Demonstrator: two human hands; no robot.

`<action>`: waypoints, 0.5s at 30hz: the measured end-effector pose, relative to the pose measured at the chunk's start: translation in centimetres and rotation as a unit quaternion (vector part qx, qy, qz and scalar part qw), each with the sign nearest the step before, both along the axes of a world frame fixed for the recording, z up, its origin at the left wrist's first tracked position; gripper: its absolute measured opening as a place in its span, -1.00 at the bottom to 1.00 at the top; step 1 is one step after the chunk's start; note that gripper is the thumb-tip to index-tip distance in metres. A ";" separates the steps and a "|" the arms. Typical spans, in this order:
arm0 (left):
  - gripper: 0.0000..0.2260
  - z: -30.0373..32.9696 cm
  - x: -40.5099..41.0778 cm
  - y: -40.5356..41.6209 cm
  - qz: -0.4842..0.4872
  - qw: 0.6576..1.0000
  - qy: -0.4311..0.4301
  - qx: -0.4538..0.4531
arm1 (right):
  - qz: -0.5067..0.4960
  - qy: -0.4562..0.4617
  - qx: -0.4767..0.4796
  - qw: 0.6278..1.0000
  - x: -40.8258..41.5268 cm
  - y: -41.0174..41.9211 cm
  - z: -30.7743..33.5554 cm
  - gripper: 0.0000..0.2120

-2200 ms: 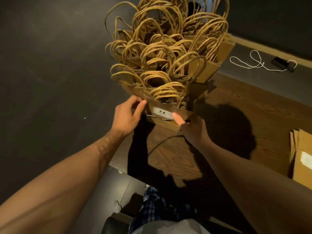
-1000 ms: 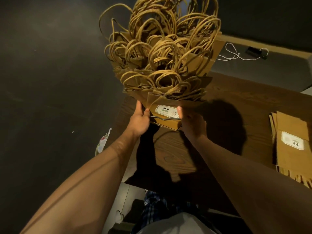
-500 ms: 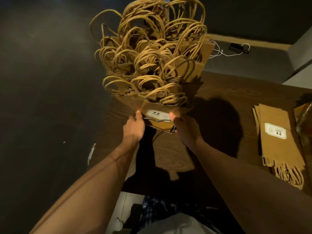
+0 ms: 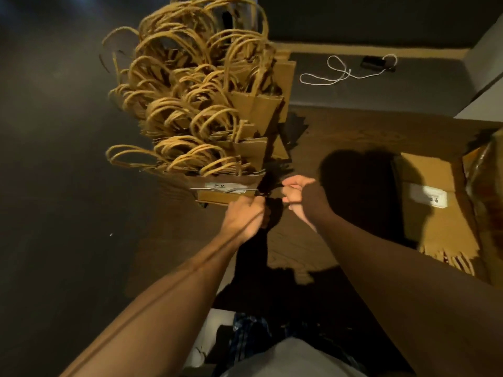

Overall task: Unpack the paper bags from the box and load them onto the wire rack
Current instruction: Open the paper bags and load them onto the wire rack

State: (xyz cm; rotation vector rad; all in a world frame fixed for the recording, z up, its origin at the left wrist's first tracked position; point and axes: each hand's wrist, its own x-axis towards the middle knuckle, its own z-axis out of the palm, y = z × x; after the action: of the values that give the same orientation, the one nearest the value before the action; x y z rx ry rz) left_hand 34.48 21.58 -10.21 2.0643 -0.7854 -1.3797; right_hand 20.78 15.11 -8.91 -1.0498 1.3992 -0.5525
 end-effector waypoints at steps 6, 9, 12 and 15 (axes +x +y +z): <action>-0.79 1.2 -10.1 -3.8 -0.112 0.993 0.030 -0.008 | -0.014 0.246 -0.078 0.966 -8.9 -1.0 0.8 -0.79; -0.84 0.5 -15.4 -5.6 -0.160 0.986 0.031 0.014 | -0.083 0.251 -0.042 0.963 -15.2 -1.6 -0.1 -0.85; -0.89 -0.3 -21.0 -7.1 -0.209 0.977 0.033 0.027 | -0.192 0.240 0.007 0.951 -21.4 -1.8 -0.7 -0.71; -0.50 -2.4 -25.2 -8.2 -0.204 0.977 0.038 0.053 | -0.201 0.287 0.028 0.936 -26.3 -1.3 -1.1 -0.61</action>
State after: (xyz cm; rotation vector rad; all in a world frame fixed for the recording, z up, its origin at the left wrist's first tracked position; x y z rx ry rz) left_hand 9.23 13.36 -12.64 1.9851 -1.1730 -1.7402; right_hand -5.53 13.81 -9.99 -0.9145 2.1647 -0.5123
